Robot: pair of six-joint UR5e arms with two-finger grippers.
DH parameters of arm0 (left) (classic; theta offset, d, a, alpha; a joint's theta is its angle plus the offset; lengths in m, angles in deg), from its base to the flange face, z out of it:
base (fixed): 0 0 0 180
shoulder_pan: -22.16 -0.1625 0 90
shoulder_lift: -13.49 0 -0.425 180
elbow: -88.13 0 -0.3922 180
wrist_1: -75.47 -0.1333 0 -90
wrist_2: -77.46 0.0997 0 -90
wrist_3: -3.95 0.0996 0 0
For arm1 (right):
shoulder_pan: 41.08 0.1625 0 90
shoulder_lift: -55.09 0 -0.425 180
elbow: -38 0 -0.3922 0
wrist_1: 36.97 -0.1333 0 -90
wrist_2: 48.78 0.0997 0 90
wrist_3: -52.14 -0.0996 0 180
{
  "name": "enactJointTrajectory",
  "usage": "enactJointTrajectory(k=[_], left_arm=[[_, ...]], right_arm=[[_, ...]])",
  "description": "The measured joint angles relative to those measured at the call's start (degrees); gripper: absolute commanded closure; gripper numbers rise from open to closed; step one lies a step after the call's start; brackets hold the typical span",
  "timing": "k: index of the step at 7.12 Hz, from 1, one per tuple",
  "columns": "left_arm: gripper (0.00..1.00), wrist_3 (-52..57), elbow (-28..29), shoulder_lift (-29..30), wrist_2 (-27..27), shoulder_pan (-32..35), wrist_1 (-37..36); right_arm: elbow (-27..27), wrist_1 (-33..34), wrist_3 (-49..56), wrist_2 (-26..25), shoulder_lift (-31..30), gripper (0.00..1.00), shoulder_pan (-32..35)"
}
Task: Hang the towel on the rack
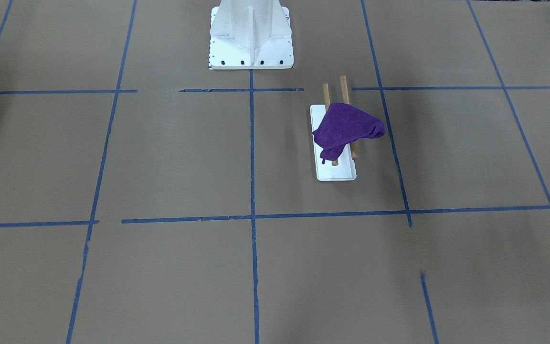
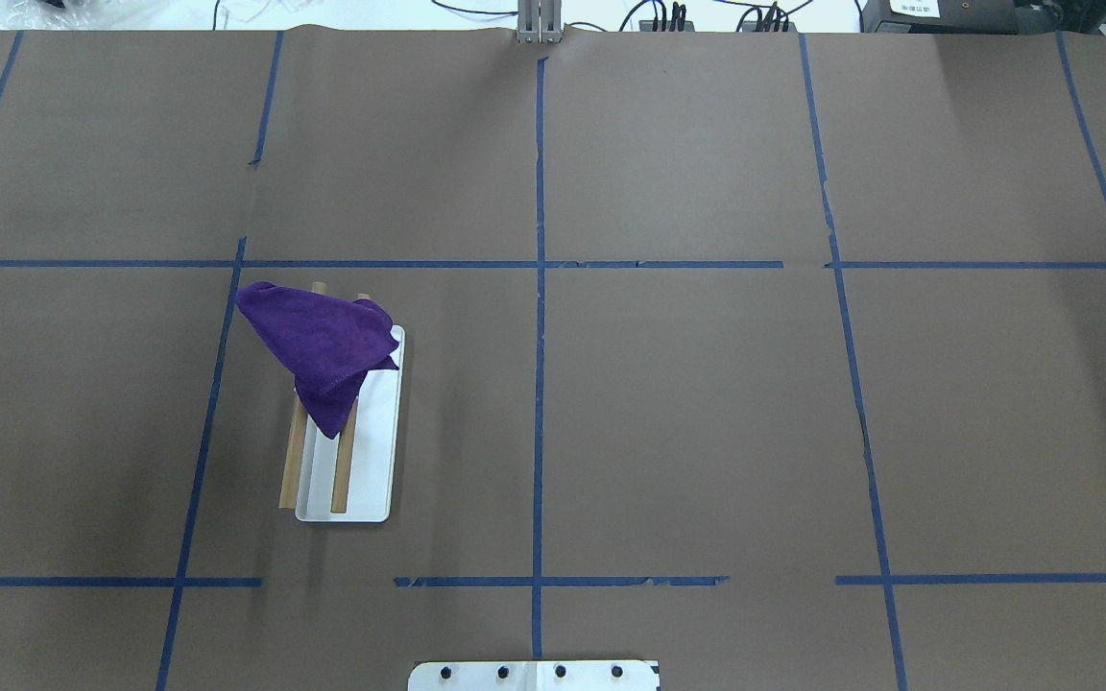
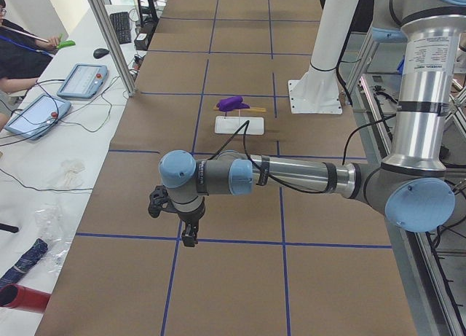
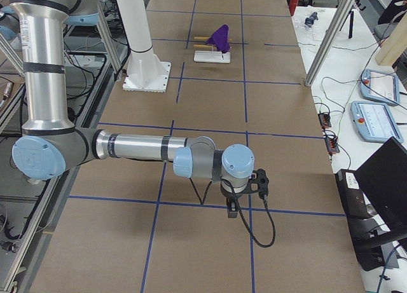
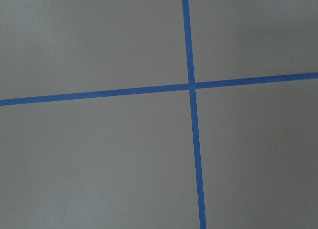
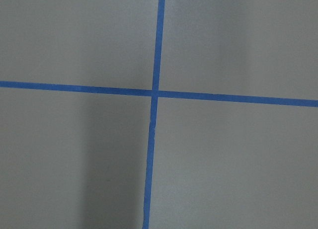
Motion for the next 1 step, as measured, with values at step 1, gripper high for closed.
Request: enactJointTrajectory(k=[1], left_arm=[[0.00, 0.0, 0.0, 0.0, 0.0, 0.0, 0.0]], right_arm=[[-0.2, 0.0, 0.0, 0.0, 0.0, 0.00, 0.0]])
